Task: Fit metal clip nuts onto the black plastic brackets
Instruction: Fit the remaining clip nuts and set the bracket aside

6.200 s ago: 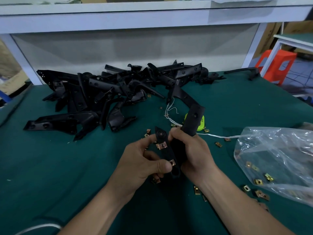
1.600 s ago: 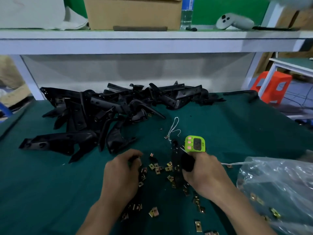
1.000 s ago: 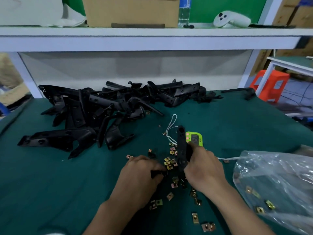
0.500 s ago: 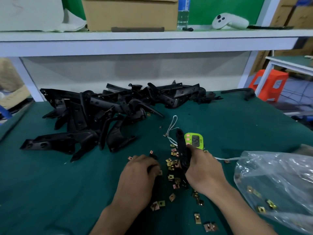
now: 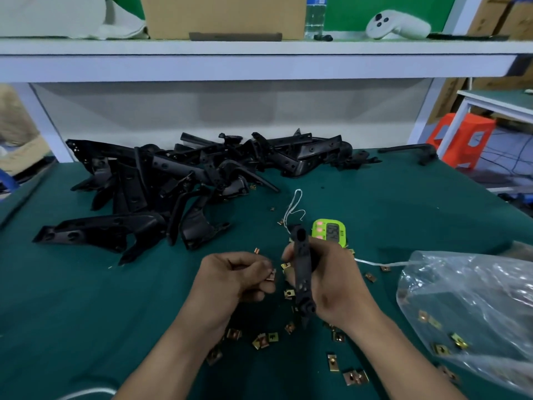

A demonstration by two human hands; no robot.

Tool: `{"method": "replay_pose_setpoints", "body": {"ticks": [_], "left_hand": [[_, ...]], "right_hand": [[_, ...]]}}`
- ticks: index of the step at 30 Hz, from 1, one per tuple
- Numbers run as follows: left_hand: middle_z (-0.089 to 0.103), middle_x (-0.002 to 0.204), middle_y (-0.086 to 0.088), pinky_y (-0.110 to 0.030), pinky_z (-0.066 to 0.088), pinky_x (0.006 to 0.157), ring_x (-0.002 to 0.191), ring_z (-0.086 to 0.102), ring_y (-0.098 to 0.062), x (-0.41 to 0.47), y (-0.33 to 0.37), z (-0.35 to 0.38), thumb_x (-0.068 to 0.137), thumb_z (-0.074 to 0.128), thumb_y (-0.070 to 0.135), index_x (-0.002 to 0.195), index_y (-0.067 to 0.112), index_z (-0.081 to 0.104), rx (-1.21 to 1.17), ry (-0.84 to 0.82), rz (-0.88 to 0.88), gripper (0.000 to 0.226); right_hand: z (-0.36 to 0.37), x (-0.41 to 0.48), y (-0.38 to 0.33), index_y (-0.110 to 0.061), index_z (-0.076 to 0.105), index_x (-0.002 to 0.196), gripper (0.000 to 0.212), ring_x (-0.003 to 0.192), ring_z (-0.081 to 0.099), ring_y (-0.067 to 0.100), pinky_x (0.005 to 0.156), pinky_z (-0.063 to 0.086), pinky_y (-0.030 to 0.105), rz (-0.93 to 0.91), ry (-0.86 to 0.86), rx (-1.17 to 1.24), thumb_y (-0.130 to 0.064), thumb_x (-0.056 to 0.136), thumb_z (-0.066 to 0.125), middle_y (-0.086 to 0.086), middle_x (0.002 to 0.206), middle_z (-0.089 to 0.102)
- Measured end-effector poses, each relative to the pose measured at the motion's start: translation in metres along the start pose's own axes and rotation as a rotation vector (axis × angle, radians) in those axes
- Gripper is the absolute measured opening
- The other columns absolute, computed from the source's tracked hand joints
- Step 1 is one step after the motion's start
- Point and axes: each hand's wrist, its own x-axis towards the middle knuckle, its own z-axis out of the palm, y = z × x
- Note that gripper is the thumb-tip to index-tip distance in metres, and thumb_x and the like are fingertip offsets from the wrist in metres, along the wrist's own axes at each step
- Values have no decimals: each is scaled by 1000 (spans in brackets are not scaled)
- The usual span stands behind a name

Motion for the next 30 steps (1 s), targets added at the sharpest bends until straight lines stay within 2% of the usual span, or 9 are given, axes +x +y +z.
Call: {"method": "replay_pose_setpoints", "body": {"ticks": [3, 6, 11, 17, 20, 22, 25, 28, 30], "left_hand": [[69, 62, -13, -22, 54, 51, 53, 66, -15, -1, 2, 2, 62, 83, 24, 74, 11, 81, -9, -3, 21, 19], [69, 62, -15, -23, 55, 51, 52, 66, -16, -2, 3, 2, 60, 84, 23, 70, 10, 79, 0, 1, 46, 18], [70, 68, -15, -24, 56, 58, 60, 66, -18, -6, 4, 1, 65, 89, 23, 77, 7, 79, -28, -47, 97, 22], [76, 84, -9, -22, 55, 70, 78, 71, -15, -5, 0, 3, 61, 86, 3, 87, 13, 82, -2, -107, 124, 28], [76, 83, -9, -23, 56, 70, 76, 67, -16, -5, 1, 2, 57, 95, 16, 91, 15, 83, 6, -71, 102, 37], [76, 83, -9, -22, 57, 70, 74, 68, -16, -4, 1, 3, 60, 88, 30, 94, 16, 83, -19, -55, 90, 37], [76, 81, -10, -24, 58, 68, 69, 68, -15, -5, 1, 5, 65, 83, 34, 90, 15, 82, -24, -36, 77, 32], [72, 75, -11, -24, 56, 62, 63, 64, -17, -6, 2, 8, 74, 77, 37, 77, 13, 79, -5, -8, 66, 25], [69, 71, -12, -22, 52, 58, 60, 61, -16, -7, 3, 8, 73, 77, 39, 71, 13, 78, 16, 22, 61, 26]], "right_hand": [[1, -1, -9, -14, 73, 77, 14, 74, 65, 32, 74, 55, 40, 139, -95, 345, -18, 83, 61, 10, 75, 67], [-5, -4, -11, 4, 69, 86, 6, 62, 60, 14, 58, 50, 20, 55, -146, 201, 9, 83, 72, 23, 71, 64], [-9, -5, -11, -2, 72, 86, 15, 62, 62, 30, 59, 52, 39, -15, -163, 196, 4, 77, 82, 25, 79, 69], [-9, -3, -3, -16, 73, 69, 10, 48, 57, 26, 53, 48, 34, 26, -105, 302, -17, 70, 83, 14, 68, 67], [-8, -3, -2, -16, 72, 68, 10, 48, 55, 26, 53, 47, 32, 49, -117, 326, -17, 73, 80, 15, 66, 67], [-8, -3, -2, -15, 71, 70, 9, 47, 52, 26, 51, 44, 31, 60, -96, 294, -17, 76, 77, 14, 64, 64], [-13, 2, 1, -2, 63, 75, 13, 54, 47, 34, 54, 37, 35, 24, -5, 59, -12, 82, 68, 16, 61, 55], [-22, 6, 8, -28, 56, 68, 10, 57, 53, 26, 50, 39, 33, 1, 150, -551, -34, 75, 59, -2, 57, 57], [-25, 4, 10, -35, 50, 70, 18, 60, 56, 28, 53, 37, 32, -23, 196, -720, -36, 78, 67, -7, 59, 57]]}}
